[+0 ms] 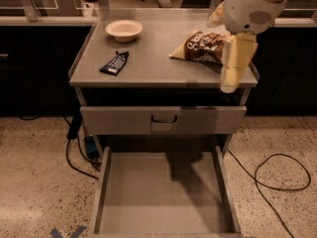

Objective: Place rxbar blueberry into middle drawer

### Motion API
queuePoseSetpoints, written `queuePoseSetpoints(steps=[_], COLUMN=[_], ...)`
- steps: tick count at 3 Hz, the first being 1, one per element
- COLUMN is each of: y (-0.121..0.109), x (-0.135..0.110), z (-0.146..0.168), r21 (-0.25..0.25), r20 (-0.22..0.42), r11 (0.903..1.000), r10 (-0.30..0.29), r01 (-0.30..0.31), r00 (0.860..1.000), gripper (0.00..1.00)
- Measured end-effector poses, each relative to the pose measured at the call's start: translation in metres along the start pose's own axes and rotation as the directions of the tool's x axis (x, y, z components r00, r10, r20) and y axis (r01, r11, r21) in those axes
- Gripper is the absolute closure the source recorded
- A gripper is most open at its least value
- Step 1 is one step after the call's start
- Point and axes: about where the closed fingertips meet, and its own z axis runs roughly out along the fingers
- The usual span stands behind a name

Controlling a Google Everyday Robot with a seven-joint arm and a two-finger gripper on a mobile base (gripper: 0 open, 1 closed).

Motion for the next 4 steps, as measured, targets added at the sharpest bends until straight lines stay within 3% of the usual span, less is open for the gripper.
queuePoseSetpoints(steps=[2, 4], y=[-0.055, -0.068], x=[-0.049, -0.056], z=[0.055, 0.058], r21=[-0.043, -0.023], r20=[0.078, 0.082], r11=[0.9941, 0.9912], r10=[-0.096, -0.128], r01=[0.100, 0.130], r00=[0.992, 0.988], gripper=[0.00, 0.00])
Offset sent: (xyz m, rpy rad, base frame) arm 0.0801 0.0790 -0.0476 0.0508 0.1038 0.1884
